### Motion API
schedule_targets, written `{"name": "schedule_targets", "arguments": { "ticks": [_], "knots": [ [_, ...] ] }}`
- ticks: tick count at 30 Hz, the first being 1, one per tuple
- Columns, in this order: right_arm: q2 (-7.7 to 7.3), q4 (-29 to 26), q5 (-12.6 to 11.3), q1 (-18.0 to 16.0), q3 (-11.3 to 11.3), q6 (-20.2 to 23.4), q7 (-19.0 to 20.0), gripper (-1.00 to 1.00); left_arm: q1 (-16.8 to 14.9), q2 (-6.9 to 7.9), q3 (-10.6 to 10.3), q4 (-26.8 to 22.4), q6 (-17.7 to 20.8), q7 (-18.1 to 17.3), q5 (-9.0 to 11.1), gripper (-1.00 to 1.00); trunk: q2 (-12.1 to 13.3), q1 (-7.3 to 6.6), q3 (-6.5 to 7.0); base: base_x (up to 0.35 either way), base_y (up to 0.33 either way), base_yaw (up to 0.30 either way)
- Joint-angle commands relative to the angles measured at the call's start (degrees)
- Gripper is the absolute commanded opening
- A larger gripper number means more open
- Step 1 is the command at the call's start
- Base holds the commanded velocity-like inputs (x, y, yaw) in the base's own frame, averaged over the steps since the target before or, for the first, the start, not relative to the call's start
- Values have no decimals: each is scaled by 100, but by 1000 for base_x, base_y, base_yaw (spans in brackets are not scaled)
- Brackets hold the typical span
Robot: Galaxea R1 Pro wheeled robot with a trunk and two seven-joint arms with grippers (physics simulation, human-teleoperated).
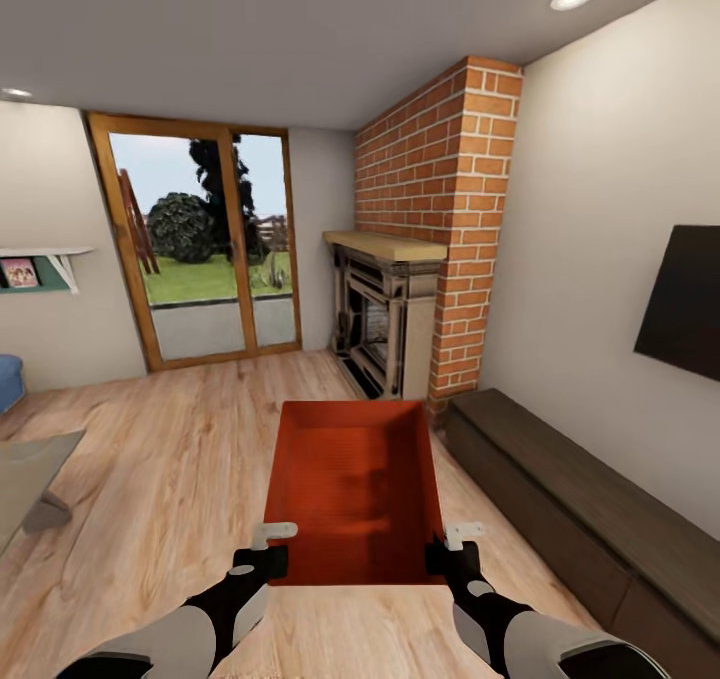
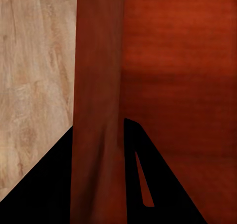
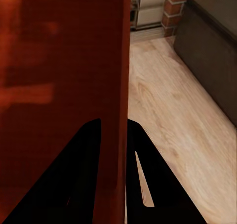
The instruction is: Move the two storage containers from the living room to the garage. In the garage, place one container on the floor and stack the other container on top of it (either order is fine).
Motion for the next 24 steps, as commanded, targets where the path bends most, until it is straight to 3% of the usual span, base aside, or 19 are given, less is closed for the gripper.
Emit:
{"name": "schedule_targets", "arguments": {
  "ticks": [1, 24],
  "knots": [
    [2, 12, -83, -7, 70, -39, -9, -100, -3, -2, 35, 14, -28, 59, 17, -100, -5, 2, -2, 0, 0, 276],
    [2, 12, -72, -7, 73, -39, -9, -100, -3, -2, 35, 14, -28, 59, 17, -100, -5, 2, -2, 0, 0, 275]
  ]
}}
